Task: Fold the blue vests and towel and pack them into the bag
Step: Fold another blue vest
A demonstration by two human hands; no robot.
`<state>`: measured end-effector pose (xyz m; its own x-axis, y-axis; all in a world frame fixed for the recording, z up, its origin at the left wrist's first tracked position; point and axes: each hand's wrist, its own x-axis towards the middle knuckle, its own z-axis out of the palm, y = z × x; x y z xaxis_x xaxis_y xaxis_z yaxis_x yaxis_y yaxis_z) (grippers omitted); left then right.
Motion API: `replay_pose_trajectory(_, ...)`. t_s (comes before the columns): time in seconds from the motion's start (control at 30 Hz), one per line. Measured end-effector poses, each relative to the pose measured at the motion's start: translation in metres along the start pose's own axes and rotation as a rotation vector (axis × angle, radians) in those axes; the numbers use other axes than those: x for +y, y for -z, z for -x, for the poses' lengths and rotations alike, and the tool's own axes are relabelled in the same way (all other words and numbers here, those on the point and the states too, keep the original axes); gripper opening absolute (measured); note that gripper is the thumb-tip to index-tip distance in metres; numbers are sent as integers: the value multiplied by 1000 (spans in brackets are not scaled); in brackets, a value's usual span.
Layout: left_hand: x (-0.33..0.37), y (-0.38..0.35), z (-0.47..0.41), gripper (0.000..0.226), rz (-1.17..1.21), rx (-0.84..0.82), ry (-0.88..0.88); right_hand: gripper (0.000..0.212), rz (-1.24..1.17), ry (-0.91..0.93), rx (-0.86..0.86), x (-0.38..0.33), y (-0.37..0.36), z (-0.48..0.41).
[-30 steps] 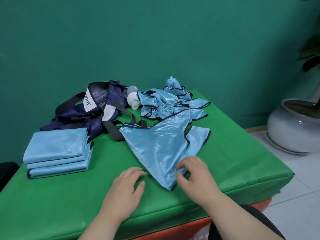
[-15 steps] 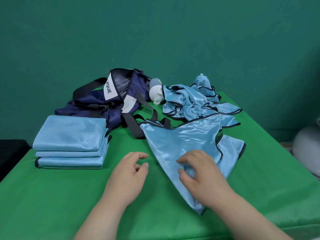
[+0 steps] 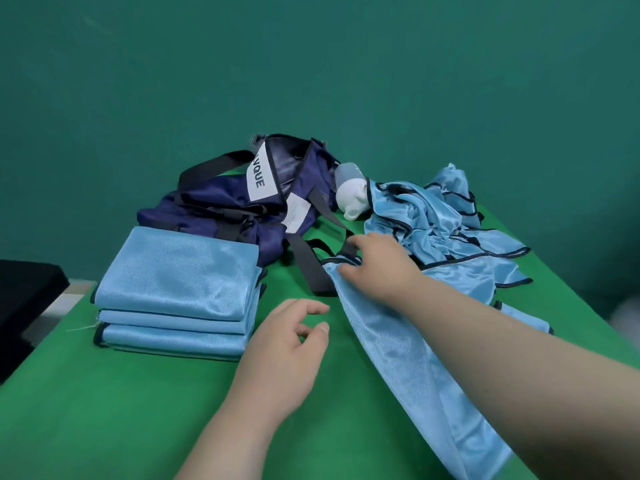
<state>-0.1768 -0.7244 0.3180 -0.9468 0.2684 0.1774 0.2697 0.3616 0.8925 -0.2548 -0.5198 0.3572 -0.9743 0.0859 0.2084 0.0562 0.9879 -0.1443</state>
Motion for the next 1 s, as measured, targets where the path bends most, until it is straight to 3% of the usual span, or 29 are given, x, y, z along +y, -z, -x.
replay_pose_trajectory(0.1,-4,4,-5,15,18,12,16,60,-28,-34,-50,-8,-7,-16)
replay_pose_trajectory(0.3,-4,8,-5,14,67,1,29,36,-168,-73,-50,-11,3,-7)
replay_pose_trajectory(0.5,-2,1,-1,20,48,-30,-22,45,-347,18,-29,-5,55,60)
replay_pose_trajectory(0.7,5,-17,5,69,8,-23,-81,56,-458,26,-3,8,95,126)
replay_pose_trajectory(0.83,5,-29,7,86,-43,-84,-139,57,-503,66,-11,18,115,159)
replay_pose_trajectory(0.9,6,-33,6,80,-102,-107,-184,54,-489,92,-30,24,123,171)
replay_pose_trajectory(1.0,10,-39,10,51,-129,-147,-235,53,-429,45,-25,36,128,182)
